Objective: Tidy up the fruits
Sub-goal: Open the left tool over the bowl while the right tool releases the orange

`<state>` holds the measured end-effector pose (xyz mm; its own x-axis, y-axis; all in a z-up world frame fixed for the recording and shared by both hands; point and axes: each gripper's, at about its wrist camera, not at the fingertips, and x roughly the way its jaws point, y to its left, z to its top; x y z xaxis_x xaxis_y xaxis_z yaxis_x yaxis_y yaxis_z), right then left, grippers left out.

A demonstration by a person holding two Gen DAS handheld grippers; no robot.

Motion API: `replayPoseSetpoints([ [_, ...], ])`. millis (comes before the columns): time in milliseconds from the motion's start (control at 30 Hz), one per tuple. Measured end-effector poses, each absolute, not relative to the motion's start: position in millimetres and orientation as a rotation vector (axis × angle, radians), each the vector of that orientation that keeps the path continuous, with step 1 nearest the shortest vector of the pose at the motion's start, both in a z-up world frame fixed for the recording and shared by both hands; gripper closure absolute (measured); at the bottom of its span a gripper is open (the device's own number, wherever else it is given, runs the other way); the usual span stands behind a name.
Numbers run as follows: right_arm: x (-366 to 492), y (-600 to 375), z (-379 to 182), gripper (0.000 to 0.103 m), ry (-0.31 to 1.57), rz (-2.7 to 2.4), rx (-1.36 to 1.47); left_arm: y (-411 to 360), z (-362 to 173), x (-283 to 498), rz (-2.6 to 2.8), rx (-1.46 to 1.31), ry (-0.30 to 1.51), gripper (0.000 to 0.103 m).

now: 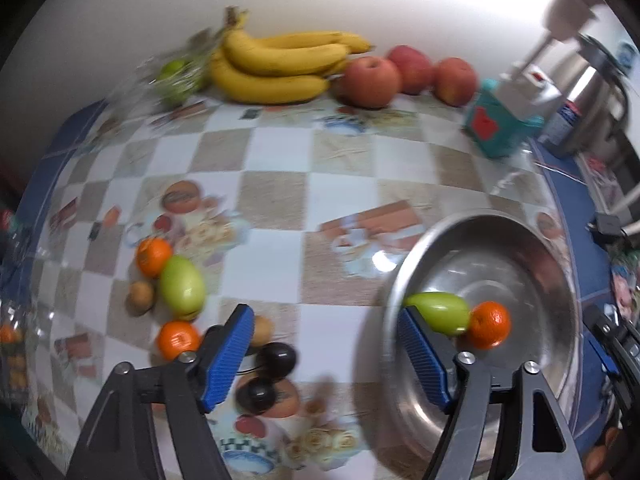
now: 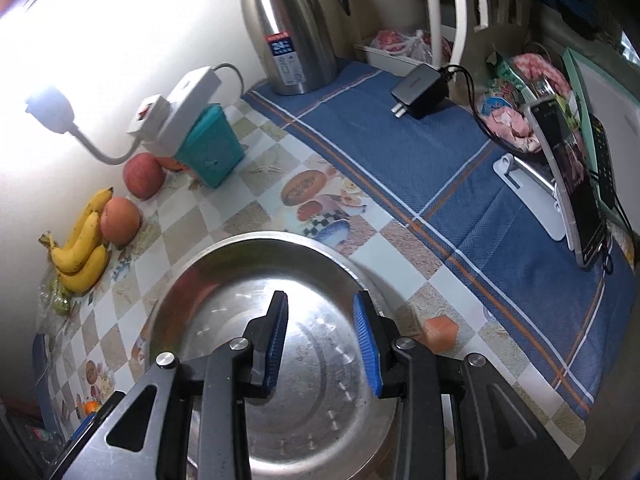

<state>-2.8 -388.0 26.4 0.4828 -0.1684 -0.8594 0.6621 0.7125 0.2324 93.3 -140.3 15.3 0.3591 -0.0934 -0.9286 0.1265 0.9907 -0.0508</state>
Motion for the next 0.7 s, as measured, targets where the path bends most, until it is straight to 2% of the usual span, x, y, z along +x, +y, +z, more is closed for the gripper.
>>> replayPoseSetpoints([
  [67,0,-383,27,0.067,0.955,-0.533,0.586,-129,13,95,-0.097,0.005,1.211,0.008],
  [300,8,-362,31,0.049,1.020,-0.488,0.507,-103,10,99,-0.018,-0.080,1.239,0.005],
  [533,12,-344,34,0.047,1.049,-0.442,0.450,-100,10,99,-0.007,-0.091,1.243,0.005],
  [633,14,-343,31,0.045,1.065,-0.436,0.444,-101,7,99,0.001,-0.089,1.251,0.000],
  [700,15,-343,28,0.029,1.077,-0.429,0.447,-101,6,99,0.013,-0.081,1.249,0.000],
])
